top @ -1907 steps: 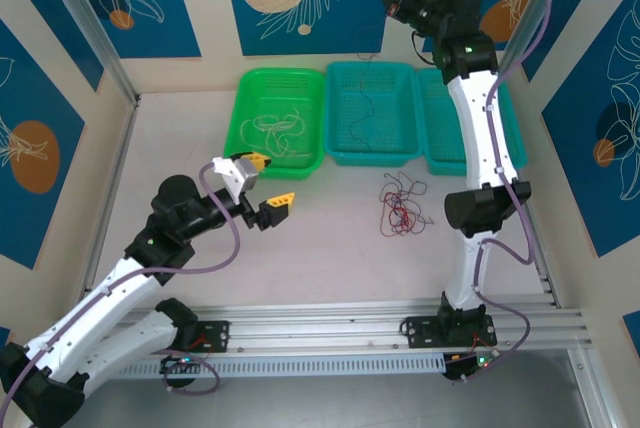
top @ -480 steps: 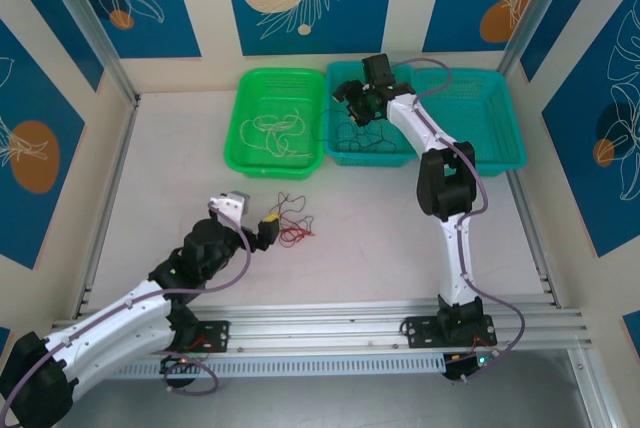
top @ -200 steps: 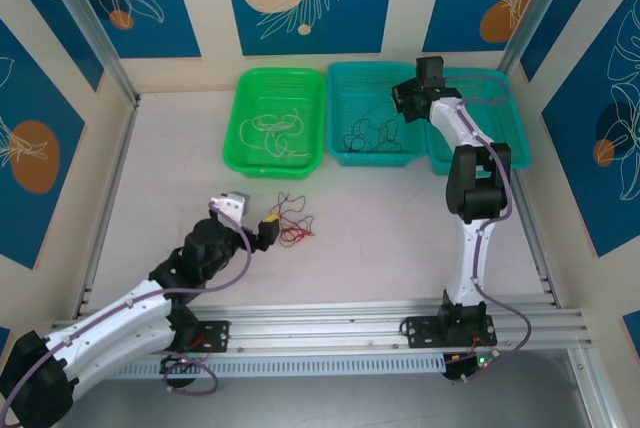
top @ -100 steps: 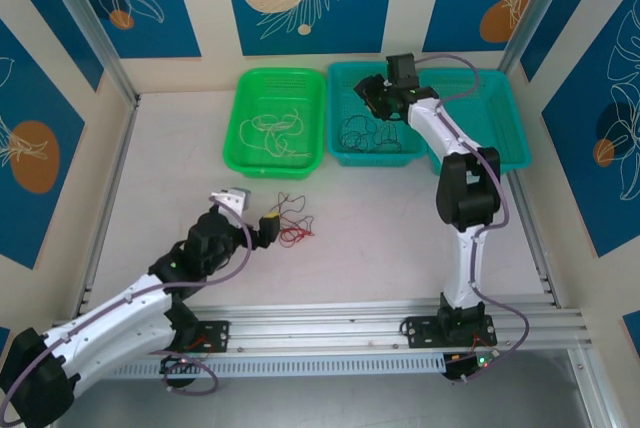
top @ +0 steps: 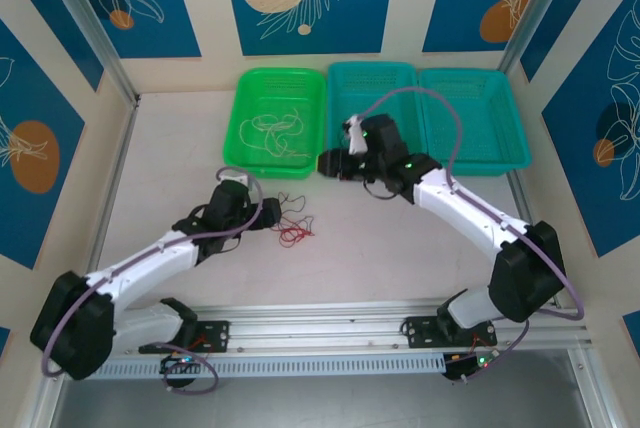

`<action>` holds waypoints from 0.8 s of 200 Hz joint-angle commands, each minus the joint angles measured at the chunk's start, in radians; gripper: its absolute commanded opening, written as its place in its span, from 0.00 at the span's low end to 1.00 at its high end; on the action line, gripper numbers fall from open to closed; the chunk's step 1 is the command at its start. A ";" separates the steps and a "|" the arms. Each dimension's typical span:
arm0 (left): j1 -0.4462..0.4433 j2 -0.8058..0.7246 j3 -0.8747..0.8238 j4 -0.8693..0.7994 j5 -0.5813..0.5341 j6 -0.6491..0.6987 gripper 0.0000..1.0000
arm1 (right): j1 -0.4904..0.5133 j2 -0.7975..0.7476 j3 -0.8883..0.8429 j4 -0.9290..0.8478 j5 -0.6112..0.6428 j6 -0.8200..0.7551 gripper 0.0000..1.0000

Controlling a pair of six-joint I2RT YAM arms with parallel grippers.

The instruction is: Untangle the cables

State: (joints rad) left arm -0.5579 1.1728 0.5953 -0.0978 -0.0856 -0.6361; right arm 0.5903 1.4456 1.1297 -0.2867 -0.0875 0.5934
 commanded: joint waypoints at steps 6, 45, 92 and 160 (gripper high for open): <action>0.026 0.086 0.055 0.000 0.148 -0.050 0.87 | 0.074 0.072 -0.061 -0.088 -0.035 -0.030 0.63; 0.033 0.209 0.107 0.000 0.145 -0.054 0.78 | 0.143 0.208 -0.043 -0.014 -0.064 -0.012 0.69; 0.038 0.259 0.110 -0.028 0.127 -0.091 0.63 | 0.136 0.340 -0.029 0.044 -0.073 -0.014 0.73; 0.043 0.297 0.086 -0.034 0.117 -0.082 0.23 | 0.125 0.388 -0.033 0.121 -0.128 0.055 0.17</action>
State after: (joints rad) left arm -0.5308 1.4559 0.6815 -0.0982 0.0441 -0.7284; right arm 0.7261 1.8481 1.0801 -0.1951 -0.1852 0.6186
